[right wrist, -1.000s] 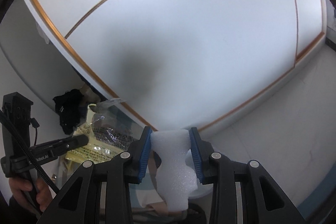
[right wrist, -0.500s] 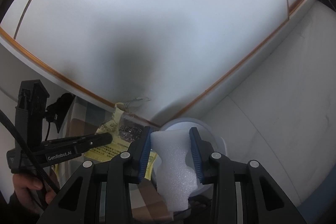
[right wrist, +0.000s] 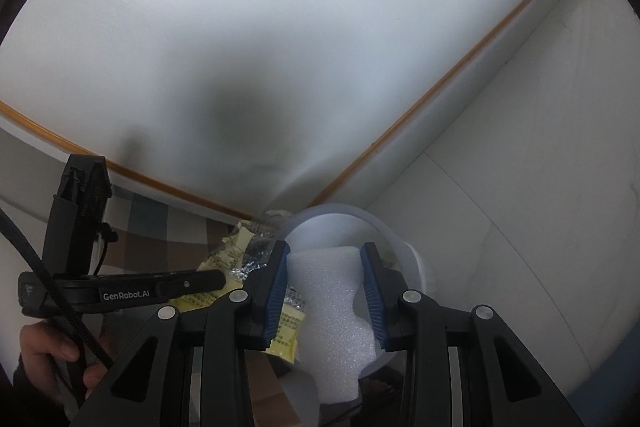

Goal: Collect trash
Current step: 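Open the left gripper over the bin while the right gripper releases the foam, then move both tools back over the table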

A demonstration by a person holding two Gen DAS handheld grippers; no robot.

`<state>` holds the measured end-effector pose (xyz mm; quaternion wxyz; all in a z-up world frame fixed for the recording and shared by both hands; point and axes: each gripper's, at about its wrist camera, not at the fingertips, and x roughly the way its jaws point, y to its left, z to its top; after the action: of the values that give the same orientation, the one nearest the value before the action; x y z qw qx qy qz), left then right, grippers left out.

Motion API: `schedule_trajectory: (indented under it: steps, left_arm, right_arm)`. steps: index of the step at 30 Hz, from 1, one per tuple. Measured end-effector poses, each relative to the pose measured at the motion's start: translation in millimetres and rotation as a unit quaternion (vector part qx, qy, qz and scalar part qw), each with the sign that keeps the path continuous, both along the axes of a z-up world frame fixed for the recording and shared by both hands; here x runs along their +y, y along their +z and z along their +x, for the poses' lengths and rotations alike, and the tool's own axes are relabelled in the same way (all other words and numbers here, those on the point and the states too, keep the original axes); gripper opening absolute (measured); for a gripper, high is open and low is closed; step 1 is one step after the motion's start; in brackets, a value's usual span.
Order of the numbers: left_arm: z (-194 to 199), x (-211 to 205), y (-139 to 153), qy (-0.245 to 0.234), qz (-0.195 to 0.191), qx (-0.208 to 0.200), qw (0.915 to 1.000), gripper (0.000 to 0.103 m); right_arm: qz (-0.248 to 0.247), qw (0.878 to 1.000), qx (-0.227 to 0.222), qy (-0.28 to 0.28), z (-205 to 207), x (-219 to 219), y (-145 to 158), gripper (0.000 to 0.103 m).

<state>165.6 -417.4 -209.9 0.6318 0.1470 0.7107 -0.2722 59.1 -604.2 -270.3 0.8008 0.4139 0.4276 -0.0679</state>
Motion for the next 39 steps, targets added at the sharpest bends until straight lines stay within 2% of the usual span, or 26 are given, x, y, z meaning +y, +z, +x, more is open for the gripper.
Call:
schedule_trajectory:
  steps: [3, 8, 21, 23, 25, 26, 33, 39]
  left_arm:
    - [-1.0, 1.7, 2.3, 0.004, 0.001, 0.003, 1.0000, 0.024]
    - [-0.7, 2.5, 18.2, 0.005, -0.008, -0.014, 0.9999, 0.050]
    - [-0.3, 19.7, 61.4, 0.030, -0.061, -0.084, 0.9941, 0.055]
    - [-0.8, 22.7, 66.9, 0.037, -0.060, -0.095, 0.9930, 0.069]
    - [-1.3, 28.6, 65.5, 0.044, -0.065, -0.107, 0.9912, 0.073]
    - [-0.9, 31.0, 66.4, 0.047, -0.071, -0.113, 0.9900, 0.073]
    - [-4.2, 47.5, 79.1, 0.058, -0.095, -0.155, 0.9817, 0.073]
    - [-9.7, 61.4, 101.9, 0.078, -0.114, -0.186, 0.9728, 0.073]
  right_arm:
    - [0.011, 1.000, 0.000, -0.004, 3.1, 0.2, -5.5, 0.035]
    - [0.015, 1.000, 0.008, 0.003, 13.3, 7.7, -17.0, 0.035]
    - [0.026, 0.999, 0.024, 0.027, 24.5, 19.3, -28.9, 0.037]
    - [0.022, 0.999, 0.035, 0.032, 24.4, 21.8, -31.1, 0.043]
    - [0.007, 0.998, 0.046, 0.041, 23.0, 25.2, -30.9, 0.051]
    - [0.001, 0.998, 0.046, 0.047, 21.9, 26.7, -29.8, 0.051]
    - [-0.016, 0.998, 0.041, 0.049, 4.6, 26.3, -11.1, 0.052]
    - [-0.064, 0.997, 0.023, 0.044, -6.3, 26.6, 28.7, 0.063]
